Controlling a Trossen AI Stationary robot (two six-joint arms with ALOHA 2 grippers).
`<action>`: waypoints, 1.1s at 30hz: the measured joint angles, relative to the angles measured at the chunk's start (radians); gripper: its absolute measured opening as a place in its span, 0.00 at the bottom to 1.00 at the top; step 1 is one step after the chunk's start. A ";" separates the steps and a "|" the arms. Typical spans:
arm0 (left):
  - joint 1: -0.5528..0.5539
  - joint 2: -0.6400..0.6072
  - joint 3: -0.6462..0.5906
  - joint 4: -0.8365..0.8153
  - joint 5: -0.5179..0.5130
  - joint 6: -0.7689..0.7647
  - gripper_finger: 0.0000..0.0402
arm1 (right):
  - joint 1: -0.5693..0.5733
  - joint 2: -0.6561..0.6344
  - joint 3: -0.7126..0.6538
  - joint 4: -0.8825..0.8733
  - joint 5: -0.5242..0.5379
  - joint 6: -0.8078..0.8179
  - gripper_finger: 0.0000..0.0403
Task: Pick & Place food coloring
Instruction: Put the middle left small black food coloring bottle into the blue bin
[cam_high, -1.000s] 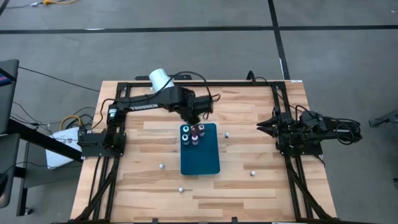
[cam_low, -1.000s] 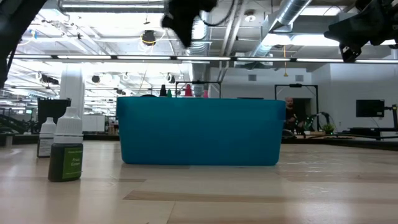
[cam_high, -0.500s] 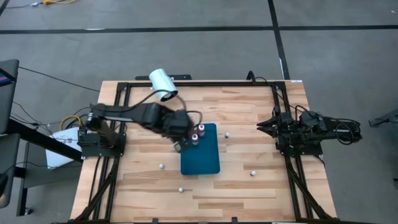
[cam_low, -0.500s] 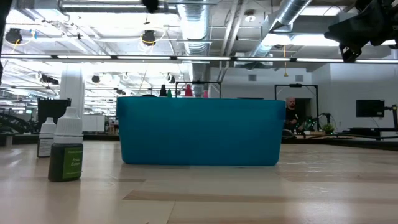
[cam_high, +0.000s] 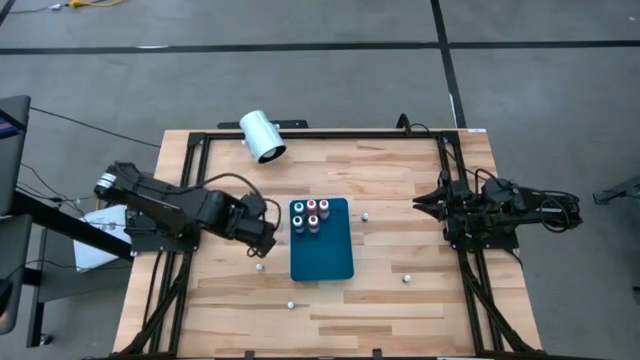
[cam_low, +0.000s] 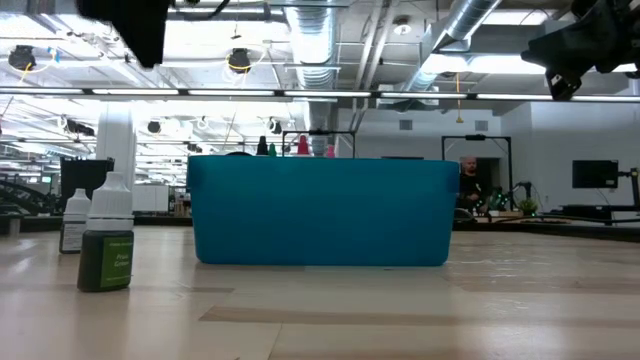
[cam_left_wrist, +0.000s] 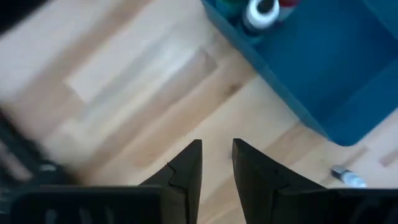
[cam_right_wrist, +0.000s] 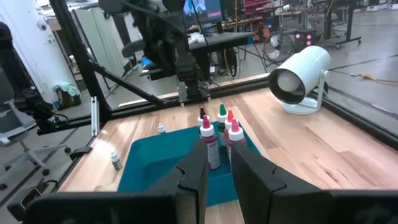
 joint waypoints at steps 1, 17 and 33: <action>-0.003 -0.018 -0.043 0.049 0.013 -0.011 0.20 | 0.000 0.000 0.000 0.000 0.002 0.005 0.15; -0.077 -0.090 -0.389 0.372 0.077 -0.196 0.27 | 0.000 0.000 0.000 0.000 0.013 0.057 0.15; -0.124 -0.022 -0.489 0.595 0.166 -0.271 0.43 | -0.001 0.000 0.000 0.004 0.018 0.058 0.15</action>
